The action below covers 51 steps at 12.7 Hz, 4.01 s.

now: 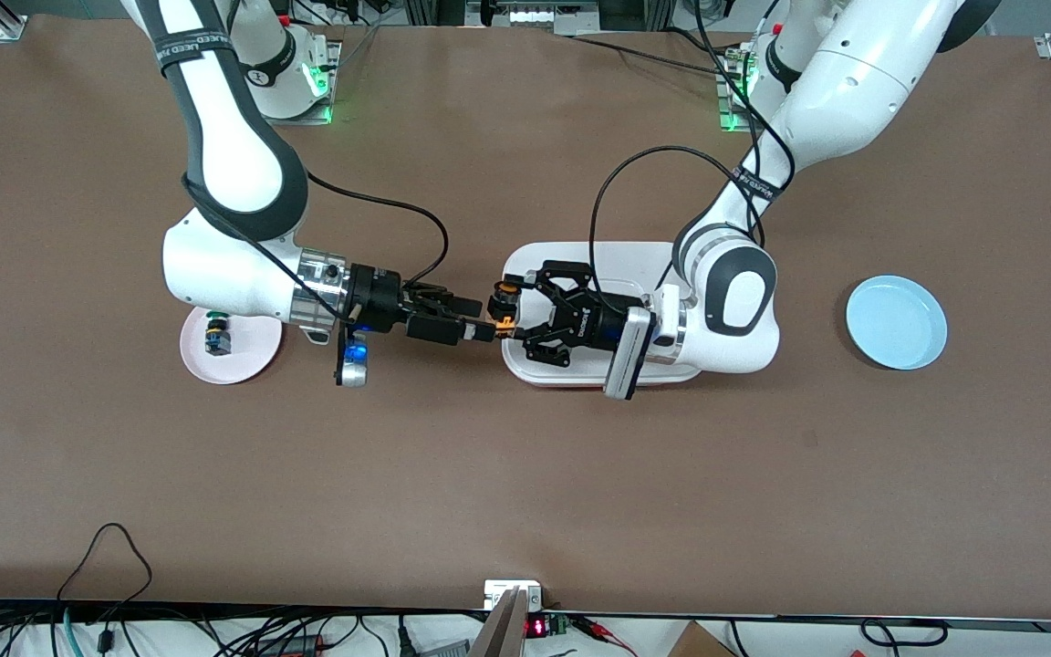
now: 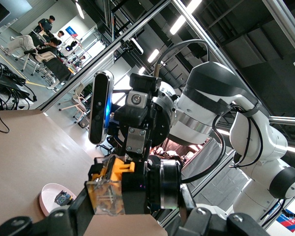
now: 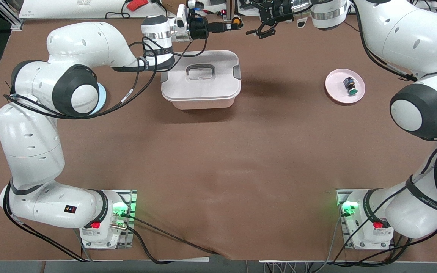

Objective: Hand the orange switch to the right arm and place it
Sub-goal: 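Grasp the orange switch with the right gripper from the left gripper, then carry the switch to the pink plate while the left gripper withdraws, then lower the orange switch onto the pink plate beside the blue switch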

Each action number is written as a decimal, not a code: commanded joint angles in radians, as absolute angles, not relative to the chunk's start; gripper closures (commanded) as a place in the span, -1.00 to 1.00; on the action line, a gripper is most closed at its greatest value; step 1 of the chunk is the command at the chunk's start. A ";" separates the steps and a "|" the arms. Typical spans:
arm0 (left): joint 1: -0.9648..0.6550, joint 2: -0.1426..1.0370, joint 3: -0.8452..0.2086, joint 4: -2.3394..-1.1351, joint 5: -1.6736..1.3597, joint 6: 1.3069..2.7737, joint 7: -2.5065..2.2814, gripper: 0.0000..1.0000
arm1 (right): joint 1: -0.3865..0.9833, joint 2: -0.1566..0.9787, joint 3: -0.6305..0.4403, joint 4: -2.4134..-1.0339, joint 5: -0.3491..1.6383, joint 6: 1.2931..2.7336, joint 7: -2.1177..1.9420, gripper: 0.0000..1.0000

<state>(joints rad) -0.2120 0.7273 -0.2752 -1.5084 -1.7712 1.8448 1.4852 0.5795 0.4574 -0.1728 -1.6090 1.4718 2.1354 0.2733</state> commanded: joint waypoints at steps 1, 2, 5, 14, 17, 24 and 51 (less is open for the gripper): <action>-0.218 0.729 -0.272 -1.503 -1.799 1.844 1.516 0.32 | 0.615 0.477 -0.172 -1.585 1.463 2.184 0.320 -0.85; -0.218 0.729 -0.272 -1.503 -1.801 1.844 1.516 0.32 | 0.621 0.477 -0.172 -1.585 1.462 2.184 0.333 -0.80; -0.216 0.729 -0.272 -1.503 -1.799 1.844 1.514 0.32 | 0.623 0.477 -0.172 -1.585 1.463 2.184 0.336 -0.54; -0.204 0.723 -0.272 -1.508 -1.790 1.841 1.502 0.02 | 0.621 0.476 -0.173 -1.585 1.463 2.183 0.336 0.67; -0.173 0.721 -0.272 -1.509 -1.789 1.809 1.503 -1.00 | 0.621 0.474 -0.173 -1.583 1.462 2.183 0.340 0.86; -0.068 0.681 -0.268 -1.499 -1.567 1.688 1.153 -1.00 | 0.598 0.474 -0.184 -1.546 1.430 2.158 0.362 0.89; -0.020 0.051 -0.058 -1.670 -0.026 1.753 -0.150 -1.00 | 0.222 0.417 -0.181 -2.020 0.064 2.393 -0.195 0.89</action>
